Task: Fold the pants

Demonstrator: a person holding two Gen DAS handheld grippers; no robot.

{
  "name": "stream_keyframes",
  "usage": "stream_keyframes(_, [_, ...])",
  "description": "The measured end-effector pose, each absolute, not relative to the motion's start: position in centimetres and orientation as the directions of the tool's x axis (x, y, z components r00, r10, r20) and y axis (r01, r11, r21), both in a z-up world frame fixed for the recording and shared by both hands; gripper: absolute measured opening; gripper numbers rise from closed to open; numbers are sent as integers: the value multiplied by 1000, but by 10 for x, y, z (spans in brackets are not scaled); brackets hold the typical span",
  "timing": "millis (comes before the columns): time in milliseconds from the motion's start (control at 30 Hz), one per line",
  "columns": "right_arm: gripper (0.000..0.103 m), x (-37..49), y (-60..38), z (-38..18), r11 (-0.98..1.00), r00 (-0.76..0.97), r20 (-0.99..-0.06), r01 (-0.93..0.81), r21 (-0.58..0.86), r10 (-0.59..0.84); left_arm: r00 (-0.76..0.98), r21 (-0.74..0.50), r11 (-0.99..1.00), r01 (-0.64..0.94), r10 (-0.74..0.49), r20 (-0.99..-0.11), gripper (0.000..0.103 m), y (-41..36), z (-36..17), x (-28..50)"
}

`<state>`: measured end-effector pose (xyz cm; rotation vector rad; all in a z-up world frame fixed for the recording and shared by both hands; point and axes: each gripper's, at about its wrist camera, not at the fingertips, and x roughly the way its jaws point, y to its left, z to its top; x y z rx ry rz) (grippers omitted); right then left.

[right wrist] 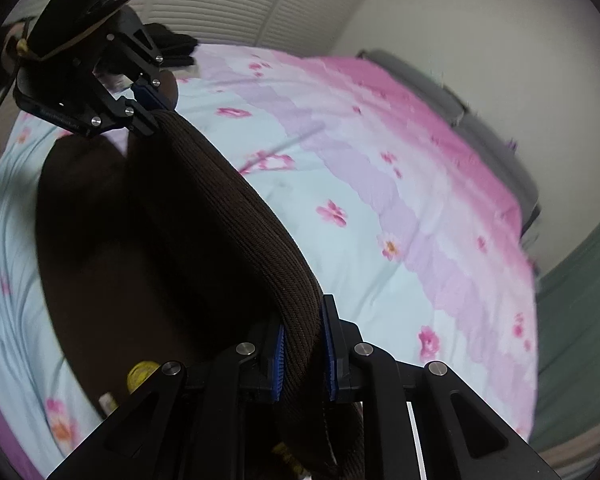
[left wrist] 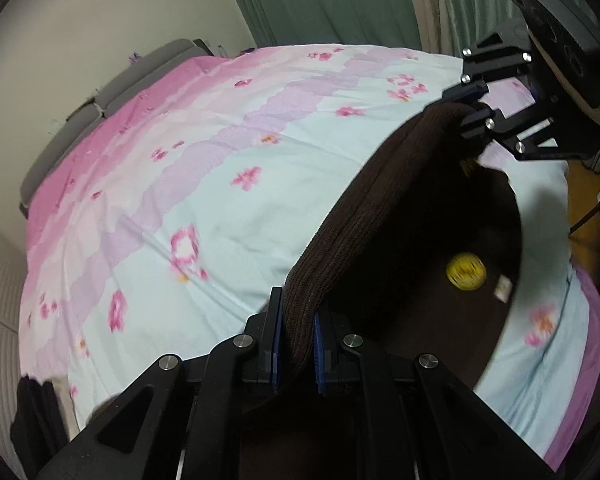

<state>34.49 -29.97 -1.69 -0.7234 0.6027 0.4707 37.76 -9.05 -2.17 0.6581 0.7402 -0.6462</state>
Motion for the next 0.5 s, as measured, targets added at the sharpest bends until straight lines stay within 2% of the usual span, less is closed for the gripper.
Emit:
stream_keyframes(167, [16,288,-286,-48,585,784,-599,-566,-580,164,578,288,660,694,-271,-770,14,-89,-63,335])
stream_keyframes(500, [16,246,-280,-122,534,730,-670,-624,-570,137,563,234,726,647,-247,-789,14,-88,-122,295])
